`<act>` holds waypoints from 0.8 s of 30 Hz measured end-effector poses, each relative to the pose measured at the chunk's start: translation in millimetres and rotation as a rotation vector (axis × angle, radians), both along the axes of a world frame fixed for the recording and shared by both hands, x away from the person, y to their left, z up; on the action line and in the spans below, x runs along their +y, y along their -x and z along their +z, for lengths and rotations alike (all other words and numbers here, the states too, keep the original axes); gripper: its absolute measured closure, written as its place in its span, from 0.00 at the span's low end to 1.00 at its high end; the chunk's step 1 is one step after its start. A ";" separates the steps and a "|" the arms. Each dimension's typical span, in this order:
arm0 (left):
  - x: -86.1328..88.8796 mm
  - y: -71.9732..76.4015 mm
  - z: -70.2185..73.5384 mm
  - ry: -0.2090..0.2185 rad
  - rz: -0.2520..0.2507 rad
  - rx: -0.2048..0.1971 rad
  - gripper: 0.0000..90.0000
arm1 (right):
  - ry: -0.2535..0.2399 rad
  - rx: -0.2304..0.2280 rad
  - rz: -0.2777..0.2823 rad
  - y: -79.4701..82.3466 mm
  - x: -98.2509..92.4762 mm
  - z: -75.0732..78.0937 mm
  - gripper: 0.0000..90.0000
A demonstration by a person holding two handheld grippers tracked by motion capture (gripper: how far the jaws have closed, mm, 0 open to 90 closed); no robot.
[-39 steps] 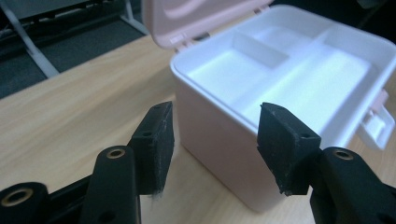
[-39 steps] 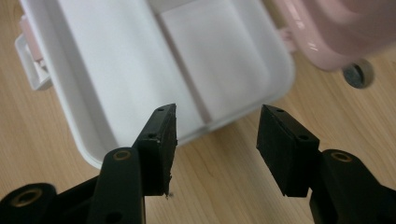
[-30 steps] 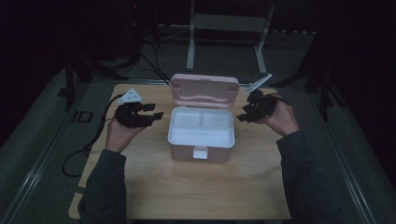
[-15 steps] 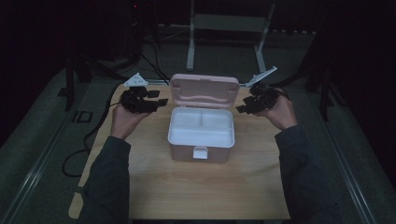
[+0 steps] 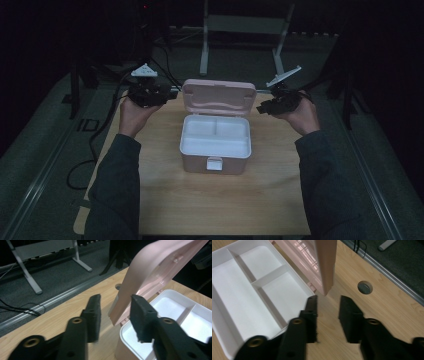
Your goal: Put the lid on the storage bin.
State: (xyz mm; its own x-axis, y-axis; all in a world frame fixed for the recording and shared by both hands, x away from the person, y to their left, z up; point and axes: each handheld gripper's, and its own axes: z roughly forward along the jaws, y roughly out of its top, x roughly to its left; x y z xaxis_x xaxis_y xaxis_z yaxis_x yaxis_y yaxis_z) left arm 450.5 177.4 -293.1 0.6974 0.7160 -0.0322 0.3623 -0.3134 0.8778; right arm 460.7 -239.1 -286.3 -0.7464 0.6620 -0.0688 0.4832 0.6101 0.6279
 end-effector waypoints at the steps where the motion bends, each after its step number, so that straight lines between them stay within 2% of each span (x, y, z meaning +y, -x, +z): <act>1: -0.7 -1.0 0.8 0.004 -0.001 0.003 0.73 | 0.009 0.002 0.001 0.1 1.6 0.1 0.88; 5: -5.2 -5.2 3.3 -0.007 0.002 0.004 0.79 | 0.021 -0.004 -0.004 0.1 5.1 0.7 0.92; 7: -8.1 -7.4 4.3 -0.019 -0.005 0.002 0.85 | 0.031 -0.022 -0.005 -0.8 8.1 1.2 0.94; 12: -12.6 -11.0 3.8 -0.038 -0.004 -0.003 0.94 | 0.020 -0.036 -0.022 -3.2 9.2 1.7 0.95; 15: -14.1 -12.3 2.1 -0.042 0.000 0.006 0.99 | -0.019 -0.060 -0.058 -4.3 8.0 5.8 0.95; 16: -14.6 -12.6 1.9 -0.047 -0.005 0.009 0.99 | -0.019 -0.060 -0.058 -4.3 8.0 5.8 0.95; 20: -17.3 -13.5 0.5 -0.041 -0.007 0.013 0.99 | -0.071 -0.092 -0.091 -4.3 6.2 11.9 0.95; 24: -20.5 -14.1 -0.7 -0.029 -0.019 0.015 0.99 | -0.089 -0.096 -0.104 -6.8 7.6 13.4 0.96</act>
State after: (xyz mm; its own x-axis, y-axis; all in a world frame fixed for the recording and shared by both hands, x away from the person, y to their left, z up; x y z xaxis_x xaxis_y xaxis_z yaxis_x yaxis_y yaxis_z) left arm 464.6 156.9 -293.8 0.7102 0.7036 -0.0223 0.3693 -0.3455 0.8627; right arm 467.6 -231.5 -272.9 -0.6663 0.7421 -0.0736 0.4764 0.4995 0.7235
